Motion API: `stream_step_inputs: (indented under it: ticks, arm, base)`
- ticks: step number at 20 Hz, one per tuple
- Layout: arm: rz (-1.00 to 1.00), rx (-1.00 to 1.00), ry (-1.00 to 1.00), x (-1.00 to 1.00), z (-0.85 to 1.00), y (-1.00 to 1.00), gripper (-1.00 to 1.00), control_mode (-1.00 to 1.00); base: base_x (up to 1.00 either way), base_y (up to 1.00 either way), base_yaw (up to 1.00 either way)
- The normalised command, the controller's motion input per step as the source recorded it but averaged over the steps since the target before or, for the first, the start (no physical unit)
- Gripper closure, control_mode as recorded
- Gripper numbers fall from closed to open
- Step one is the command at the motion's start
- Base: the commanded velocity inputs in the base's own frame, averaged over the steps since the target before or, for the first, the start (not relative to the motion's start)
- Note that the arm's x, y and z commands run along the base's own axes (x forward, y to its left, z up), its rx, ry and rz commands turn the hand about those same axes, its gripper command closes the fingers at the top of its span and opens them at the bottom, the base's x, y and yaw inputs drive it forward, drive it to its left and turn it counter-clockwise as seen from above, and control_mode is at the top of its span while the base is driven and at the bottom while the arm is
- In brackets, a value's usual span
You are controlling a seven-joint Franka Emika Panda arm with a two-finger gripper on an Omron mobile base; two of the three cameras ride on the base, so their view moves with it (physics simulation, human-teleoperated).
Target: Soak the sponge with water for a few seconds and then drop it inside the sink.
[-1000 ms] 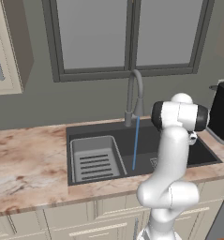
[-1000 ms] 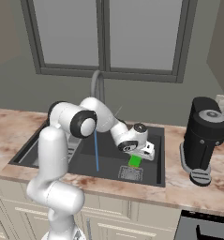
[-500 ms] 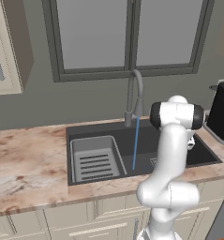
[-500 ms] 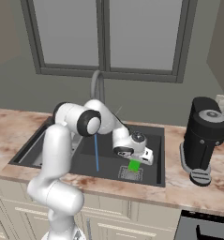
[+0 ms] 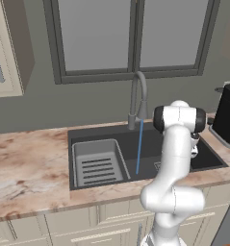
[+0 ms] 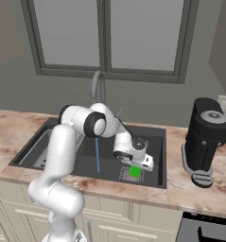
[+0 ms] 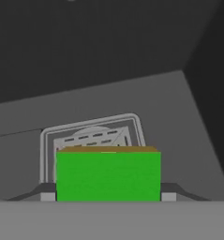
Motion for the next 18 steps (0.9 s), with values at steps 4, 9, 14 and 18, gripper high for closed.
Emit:
stream_step_inputs:
  ticks: [4,9,14,18]
  arm:
    - [0.0,0.0,0.0,0.03,-0.19,-0.02,1.0,-1.0]
    - [0.0,0.0,0.0,0.05,-0.23,-0.02,1.0,-1.0]
    - [0.0,0.0,0.0,0.02,-0.29,-0.04,1.0,-1.0]
    - [0.0,0.0,0.0,0.0,-0.23,0.0,1.0,-1.0]
  base:
    - [0.0,0.0,0.0]
    - [0.0,0.0,0.0]
    - [0.0,0.0,0.0]
    - [0.0,0.0,0.0]
